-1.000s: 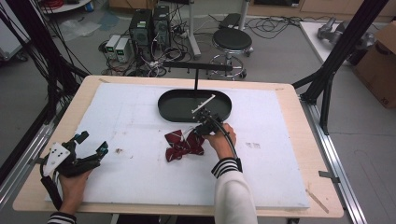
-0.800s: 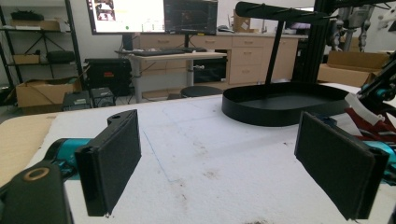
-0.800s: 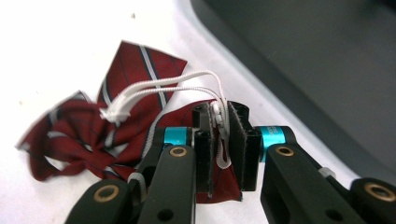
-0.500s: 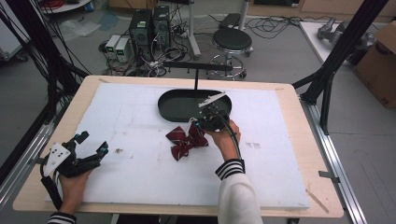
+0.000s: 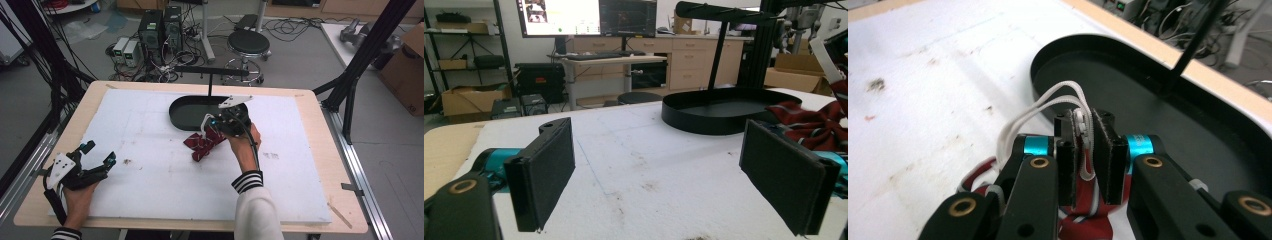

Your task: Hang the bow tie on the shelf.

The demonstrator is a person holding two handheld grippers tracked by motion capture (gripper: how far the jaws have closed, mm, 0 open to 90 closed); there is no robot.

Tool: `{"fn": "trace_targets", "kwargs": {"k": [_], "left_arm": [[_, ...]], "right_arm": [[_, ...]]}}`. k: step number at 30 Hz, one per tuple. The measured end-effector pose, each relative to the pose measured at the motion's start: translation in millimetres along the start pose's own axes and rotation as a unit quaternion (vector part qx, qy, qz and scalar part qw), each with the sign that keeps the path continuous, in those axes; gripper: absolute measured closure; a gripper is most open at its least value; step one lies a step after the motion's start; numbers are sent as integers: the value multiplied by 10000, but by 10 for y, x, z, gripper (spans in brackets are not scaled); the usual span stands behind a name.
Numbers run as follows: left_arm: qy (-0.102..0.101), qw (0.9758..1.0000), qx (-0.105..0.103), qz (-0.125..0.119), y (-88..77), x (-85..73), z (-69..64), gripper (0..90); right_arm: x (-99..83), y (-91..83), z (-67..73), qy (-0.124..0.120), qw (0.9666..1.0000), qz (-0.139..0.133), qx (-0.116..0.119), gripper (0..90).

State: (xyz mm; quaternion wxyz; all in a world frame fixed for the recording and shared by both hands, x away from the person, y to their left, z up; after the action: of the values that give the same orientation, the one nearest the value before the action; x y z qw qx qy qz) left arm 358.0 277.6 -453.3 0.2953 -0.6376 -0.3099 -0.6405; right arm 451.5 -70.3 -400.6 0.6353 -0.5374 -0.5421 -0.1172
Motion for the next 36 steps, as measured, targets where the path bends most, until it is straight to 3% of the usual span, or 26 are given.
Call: {"fn": "trace_targets", "kwargs": {"k": [6, 7, 13, 14, 28, 36], "left_arm": [[7, 10000, 1, 1, -1, 0, -1, 148], [6, 10000, 1, 1, -1, 0, -1, 148], [1, 10000, 0, -2, 0, 0, 0, 148], [0, 10000, -1, 0, 0, 0, 0, 148], [-13, 10000, -1, 1, -1, -1, 2, 148], [-17, 10000, -2, -14, -2, 2, 1, 148]], "right_arm": [[214, -138, -127, 184, 9986, -382, -310, 812], [284, -181, -176, 253, 9971, -575, -435, 812], [415, -234, -294, 410, 9948, -709, -608, 812], [477, -255, -350, 397, 9930, -815, -754, 812], [702, -256, -649, 501, 9872, -926, -1198, 812], [864, -132, -783, 477, 9855, -938, -1331, 812]]}}
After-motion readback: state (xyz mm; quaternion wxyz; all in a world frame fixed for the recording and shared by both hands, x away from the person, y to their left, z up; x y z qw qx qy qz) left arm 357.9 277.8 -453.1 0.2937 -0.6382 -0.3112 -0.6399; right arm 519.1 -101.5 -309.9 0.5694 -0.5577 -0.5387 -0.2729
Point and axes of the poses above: each handheld gripper's, and its own axes: y roughly forward along the jaws, x roughly out of its top, z roughly to its left, the point moved 10 cm from there along y, roughly forward along the jaws, and after that the axes turned 13 degrees about -x, right-handed, at the moved point
